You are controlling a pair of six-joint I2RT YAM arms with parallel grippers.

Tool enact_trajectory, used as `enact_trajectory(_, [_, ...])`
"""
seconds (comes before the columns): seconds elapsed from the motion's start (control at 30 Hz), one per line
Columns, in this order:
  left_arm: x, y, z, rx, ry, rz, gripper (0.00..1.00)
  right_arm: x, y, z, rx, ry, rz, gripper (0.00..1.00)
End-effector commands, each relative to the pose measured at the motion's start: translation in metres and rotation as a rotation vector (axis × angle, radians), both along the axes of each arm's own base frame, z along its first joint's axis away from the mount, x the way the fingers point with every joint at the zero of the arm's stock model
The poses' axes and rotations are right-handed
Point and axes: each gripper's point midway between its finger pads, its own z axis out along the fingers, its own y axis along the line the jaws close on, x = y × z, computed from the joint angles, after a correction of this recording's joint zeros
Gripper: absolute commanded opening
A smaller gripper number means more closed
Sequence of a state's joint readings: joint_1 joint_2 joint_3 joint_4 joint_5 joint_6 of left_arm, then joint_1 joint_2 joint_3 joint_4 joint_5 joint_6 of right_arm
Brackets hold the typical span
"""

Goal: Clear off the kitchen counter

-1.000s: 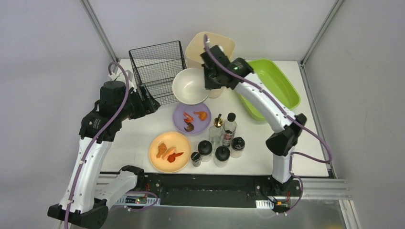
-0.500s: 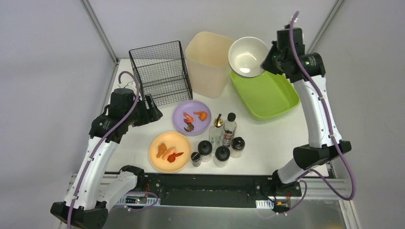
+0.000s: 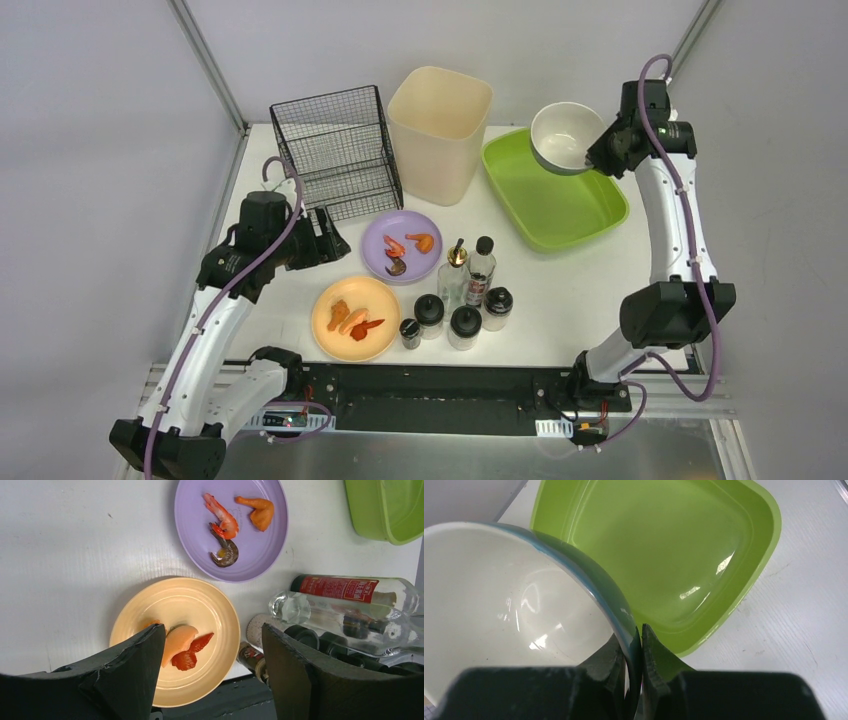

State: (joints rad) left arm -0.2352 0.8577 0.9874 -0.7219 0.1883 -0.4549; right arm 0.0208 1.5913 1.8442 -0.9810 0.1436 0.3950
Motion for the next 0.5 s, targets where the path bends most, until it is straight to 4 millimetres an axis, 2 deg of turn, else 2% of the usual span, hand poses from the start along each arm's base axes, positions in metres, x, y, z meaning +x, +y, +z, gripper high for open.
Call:
enact_trajectory(0.0, [0.001, -0.007, 0.001, -0.009, -0.028, -0.054, 0.72, 0.043, 0.004, 0.007, 0.117, -0.164, -0.051, 0.00])
enact_trajectory(0.07, [-0.001, -0.006, 0.001, -0.007, -0.034, -0.058, 0.73, 0.049, -0.002, -0.008, 0.123, -0.148, -0.073, 0.00])
enact_trajectory(0.23, [-0.003, -0.006, 0.000, -0.008, -0.036, -0.061, 0.73, 0.060, -0.002, -0.050, 0.136, -0.081, -0.076, 0.00])
enact_trajectory(0.3, [-0.004, -0.006, -0.002, -0.007, -0.033, -0.063, 0.73, 0.066, -0.001, -0.061, 0.139, -0.070, -0.075, 0.00])
enact_trajectory(0.47, [-0.005, -0.007, -0.005, -0.012, -0.022, -0.069, 0.73, 0.087, 0.001, -0.075, 0.166, -0.071, -0.086, 0.00])
